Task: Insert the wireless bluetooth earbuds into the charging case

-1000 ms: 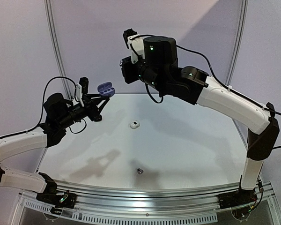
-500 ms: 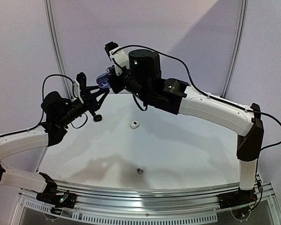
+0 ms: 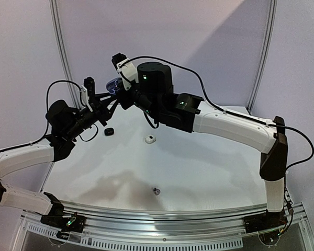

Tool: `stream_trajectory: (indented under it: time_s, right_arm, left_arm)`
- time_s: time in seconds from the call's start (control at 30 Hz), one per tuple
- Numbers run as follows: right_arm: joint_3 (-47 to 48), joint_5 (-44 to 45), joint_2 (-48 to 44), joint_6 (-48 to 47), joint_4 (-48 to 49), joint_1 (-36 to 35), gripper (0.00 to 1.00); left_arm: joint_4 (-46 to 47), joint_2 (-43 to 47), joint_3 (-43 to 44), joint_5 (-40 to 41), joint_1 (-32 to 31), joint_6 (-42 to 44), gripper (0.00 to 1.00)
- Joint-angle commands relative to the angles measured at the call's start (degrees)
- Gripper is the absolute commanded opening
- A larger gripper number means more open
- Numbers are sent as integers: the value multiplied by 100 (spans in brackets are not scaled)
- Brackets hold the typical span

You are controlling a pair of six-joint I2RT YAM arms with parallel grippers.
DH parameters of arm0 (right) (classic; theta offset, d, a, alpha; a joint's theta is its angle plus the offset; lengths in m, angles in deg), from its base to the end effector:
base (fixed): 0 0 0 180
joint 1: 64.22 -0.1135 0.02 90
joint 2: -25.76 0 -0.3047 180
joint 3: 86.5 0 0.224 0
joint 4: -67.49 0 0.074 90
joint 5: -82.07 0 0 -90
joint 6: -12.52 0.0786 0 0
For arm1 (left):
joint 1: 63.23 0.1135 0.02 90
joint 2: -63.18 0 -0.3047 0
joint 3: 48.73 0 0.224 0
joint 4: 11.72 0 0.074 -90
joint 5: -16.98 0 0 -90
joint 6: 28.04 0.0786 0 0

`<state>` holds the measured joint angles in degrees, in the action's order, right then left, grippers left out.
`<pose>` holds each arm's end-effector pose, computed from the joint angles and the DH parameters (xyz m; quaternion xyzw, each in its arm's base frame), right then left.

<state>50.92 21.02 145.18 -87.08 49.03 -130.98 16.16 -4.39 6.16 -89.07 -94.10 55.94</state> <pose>0.2423 0.4678 0.4470 -0.2865 0.6492 0.1704 0.6837 0.2177 -0.1554 0.3852 0.2377 0.5635 -0.3293 0.7194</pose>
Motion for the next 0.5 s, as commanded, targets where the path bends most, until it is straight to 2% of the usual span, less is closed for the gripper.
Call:
stream_trajectory:
  time_s: [0.0, 0.47]
  right_arm:
    - [4, 269, 80, -117, 129, -39, 1]
    - [-140, 324, 37, -350, 173, -42, 1]
  left_arm:
    - [76, 2, 162, 15, -53, -101, 0]
    - [229, 25, 152, -92, -51, -119, 0]
